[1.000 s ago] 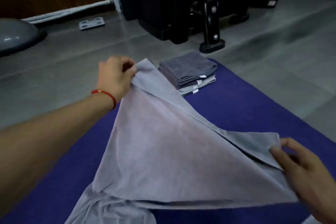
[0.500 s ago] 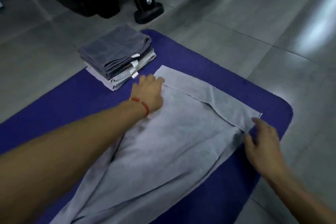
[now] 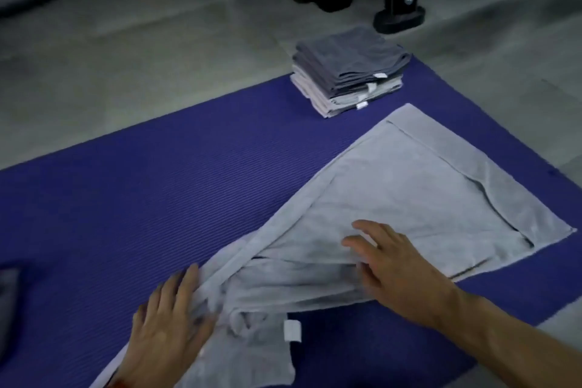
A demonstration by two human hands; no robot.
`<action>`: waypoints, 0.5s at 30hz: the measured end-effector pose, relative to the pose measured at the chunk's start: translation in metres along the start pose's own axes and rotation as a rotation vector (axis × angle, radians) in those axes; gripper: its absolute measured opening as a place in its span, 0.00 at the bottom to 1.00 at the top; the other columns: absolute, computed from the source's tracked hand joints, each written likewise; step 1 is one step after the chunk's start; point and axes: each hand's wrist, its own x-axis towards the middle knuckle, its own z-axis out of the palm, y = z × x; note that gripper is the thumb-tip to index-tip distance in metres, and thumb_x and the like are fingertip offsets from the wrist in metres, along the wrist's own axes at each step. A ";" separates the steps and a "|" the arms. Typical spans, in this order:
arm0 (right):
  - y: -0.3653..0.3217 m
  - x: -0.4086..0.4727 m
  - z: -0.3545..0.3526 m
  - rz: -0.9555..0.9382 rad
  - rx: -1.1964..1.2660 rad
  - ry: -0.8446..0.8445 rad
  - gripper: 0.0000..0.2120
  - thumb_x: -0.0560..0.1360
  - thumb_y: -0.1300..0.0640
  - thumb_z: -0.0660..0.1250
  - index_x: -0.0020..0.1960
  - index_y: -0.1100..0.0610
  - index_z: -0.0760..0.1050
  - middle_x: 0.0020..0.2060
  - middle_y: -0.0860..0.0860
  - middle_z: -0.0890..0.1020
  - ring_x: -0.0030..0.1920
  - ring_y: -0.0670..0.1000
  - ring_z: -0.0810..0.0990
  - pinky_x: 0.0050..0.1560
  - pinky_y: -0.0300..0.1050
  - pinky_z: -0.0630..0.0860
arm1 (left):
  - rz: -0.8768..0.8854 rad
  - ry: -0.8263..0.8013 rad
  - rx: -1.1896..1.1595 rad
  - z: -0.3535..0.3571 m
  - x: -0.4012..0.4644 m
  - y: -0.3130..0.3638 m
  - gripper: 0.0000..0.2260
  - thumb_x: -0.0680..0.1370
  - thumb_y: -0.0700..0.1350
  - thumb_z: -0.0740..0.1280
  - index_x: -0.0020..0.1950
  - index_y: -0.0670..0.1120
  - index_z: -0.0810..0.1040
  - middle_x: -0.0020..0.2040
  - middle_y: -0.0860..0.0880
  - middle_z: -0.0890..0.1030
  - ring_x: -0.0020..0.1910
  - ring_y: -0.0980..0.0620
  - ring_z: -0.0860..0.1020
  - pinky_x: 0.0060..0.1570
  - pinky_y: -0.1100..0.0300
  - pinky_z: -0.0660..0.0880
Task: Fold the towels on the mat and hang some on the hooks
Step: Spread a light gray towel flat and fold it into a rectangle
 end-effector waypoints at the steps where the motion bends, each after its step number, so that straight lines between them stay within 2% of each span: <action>1: -0.016 0.015 -0.003 -0.066 -0.017 -0.012 0.19 0.78 0.50 0.55 0.67 0.50 0.72 0.69 0.54 0.73 0.65 0.54 0.76 0.60 0.50 0.77 | -0.069 -0.033 -0.024 0.003 -0.013 -0.011 0.39 0.70 0.65 0.60 0.79 0.49 0.65 0.65 0.45 0.78 0.57 0.40 0.79 0.46 0.40 0.78; 3: -0.049 0.042 -0.006 -0.184 -0.041 -0.031 0.19 0.78 0.51 0.56 0.66 0.50 0.74 0.68 0.52 0.74 0.63 0.52 0.77 0.59 0.50 0.79 | -0.175 -0.162 -0.054 0.005 -0.035 -0.025 0.39 0.71 0.59 0.64 0.81 0.52 0.59 0.67 0.50 0.75 0.61 0.44 0.75 0.53 0.42 0.76; 5: -0.079 0.064 -0.007 -0.260 -0.095 -0.072 0.18 0.77 0.54 0.61 0.66 0.51 0.75 0.66 0.52 0.75 0.61 0.52 0.78 0.57 0.50 0.80 | -0.252 -0.180 -0.124 0.002 -0.046 -0.036 0.35 0.75 0.52 0.67 0.80 0.54 0.58 0.65 0.51 0.75 0.62 0.47 0.75 0.57 0.47 0.73; 8: -0.114 0.086 -0.007 -0.347 -0.210 -0.153 0.18 0.77 0.57 0.64 0.66 0.52 0.74 0.65 0.51 0.74 0.61 0.54 0.77 0.57 0.51 0.78 | -0.269 -0.083 -0.201 -0.023 -0.040 -0.064 0.28 0.74 0.43 0.67 0.72 0.56 0.64 0.53 0.47 0.82 0.52 0.42 0.81 0.51 0.49 0.76; 10: -0.131 0.095 -0.012 -0.399 -0.283 -0.183 0.18 0.79 0.56 0.62 0.68 0.50 0.72 0.66 0.48 0.72 0.64 0.52 0.75 0.61 0.50 0.74 | -0.196 0.062 -0.211 -0.052 -0.016 -0.085 0.27 0.69 0.39 0.70 0.67 0.53 0.69 0.47 0.44 0.84 0.45 0.37 0.82 0.45 0.46 0.78; 11: -0.138 0.099 -0.018 -0.418 -0.307 -0.197 0.18 0.80 0.56 0.61 0.69 0.49 0.71 0.66 0.48 0.71 0.65 0.52 0.74 0.63 0.49 0.72 | -0.163 0.158 -0.181 -0.069 0.001 -0.095 0.26 0.69 0.38 0.71 0.65 0.51 0.72 0.45 0.43 0.84 0.44 0.37 0.82 0.46 0.46 0.77; 13: -0.150 0.106 -0.035 -0.444 -0.355 -0.232 0.19 0.81 0.56 0.59 0.72 0.50 0.70 0.67 0.48 0.71 0.67 0.52 0.73 0.65 0.50 0.71 | -0.166 0.276 -0.098 -0.110 0.043 -0.103 0.22 0.72 0.38 0.69 0.65 0.50 0.75 0.48 0.43 0.84 0.50 0.38 0.81 0.51 0.47 0.73; 15: -0.158 0.113 -0.058 -0.482 -0.474 -0.265 0.19 0.82 0.55 0.57 0.72 0.50 0.67 0.68 0.49 0.69 0.66 0.53 0.73 0.63 0.50 0.73 | -0.212 0.333 -0.028 -0.142 0.080 -0.102 0.24 0.73 0.38 0.67 0.68 0.52 0.73 0.57 0.45 0.82 0.59 0.39 0.77 0.57 0.47 0.68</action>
